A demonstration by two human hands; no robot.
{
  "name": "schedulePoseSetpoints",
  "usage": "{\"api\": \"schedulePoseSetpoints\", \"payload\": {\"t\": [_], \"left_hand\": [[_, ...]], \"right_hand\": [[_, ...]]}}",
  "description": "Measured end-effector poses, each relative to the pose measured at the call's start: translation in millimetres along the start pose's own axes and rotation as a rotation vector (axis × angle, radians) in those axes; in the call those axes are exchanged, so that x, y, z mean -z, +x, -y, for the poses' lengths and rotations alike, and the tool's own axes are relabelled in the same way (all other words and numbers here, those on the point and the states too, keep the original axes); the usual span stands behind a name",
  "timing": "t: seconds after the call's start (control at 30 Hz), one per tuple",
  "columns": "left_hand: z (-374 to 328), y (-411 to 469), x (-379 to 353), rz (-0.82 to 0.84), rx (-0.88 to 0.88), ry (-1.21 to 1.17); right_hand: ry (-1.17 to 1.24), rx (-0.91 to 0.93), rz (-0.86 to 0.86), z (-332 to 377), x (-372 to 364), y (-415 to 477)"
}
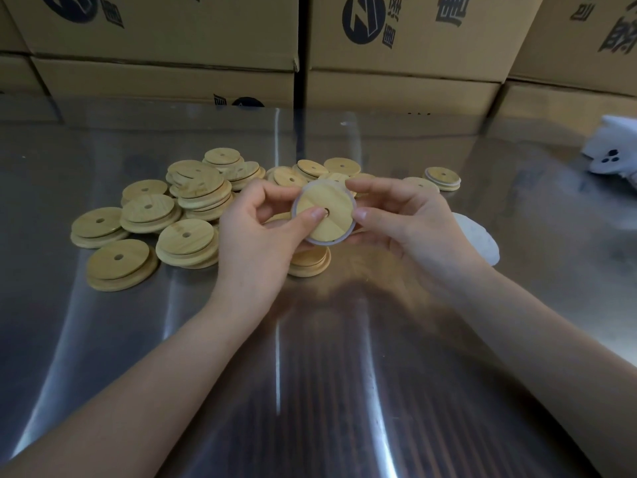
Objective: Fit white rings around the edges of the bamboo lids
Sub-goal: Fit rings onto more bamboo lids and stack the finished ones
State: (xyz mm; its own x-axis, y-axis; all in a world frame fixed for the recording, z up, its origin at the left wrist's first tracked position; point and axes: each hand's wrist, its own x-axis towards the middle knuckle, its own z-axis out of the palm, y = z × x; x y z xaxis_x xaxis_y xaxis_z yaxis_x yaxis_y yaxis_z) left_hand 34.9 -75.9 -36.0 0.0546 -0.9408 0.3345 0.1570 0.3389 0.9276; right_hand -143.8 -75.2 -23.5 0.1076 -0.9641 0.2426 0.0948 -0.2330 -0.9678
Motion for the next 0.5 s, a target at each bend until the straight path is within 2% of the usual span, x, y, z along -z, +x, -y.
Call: {"api": "schedulePoseSetpoints", "payload": {"t": [0.27,0.4,0.5], "left_hand": [[0.6,1.8,3.1,-0.003,0.051,-0.016],[0.3,2.3,0.8,0.027,0.128,-0.039],[-0.4,2.7,0.0,0.081,0.192,-0.081]], "right_hand": [[-0.008,-0.021,0.04,1.1,1.2,0.6],[0.069,-0.122,0.009,2.6,-1.8,2.4],[0.042,-0.207,0.013,1.2,-0.7,2.4]]}}
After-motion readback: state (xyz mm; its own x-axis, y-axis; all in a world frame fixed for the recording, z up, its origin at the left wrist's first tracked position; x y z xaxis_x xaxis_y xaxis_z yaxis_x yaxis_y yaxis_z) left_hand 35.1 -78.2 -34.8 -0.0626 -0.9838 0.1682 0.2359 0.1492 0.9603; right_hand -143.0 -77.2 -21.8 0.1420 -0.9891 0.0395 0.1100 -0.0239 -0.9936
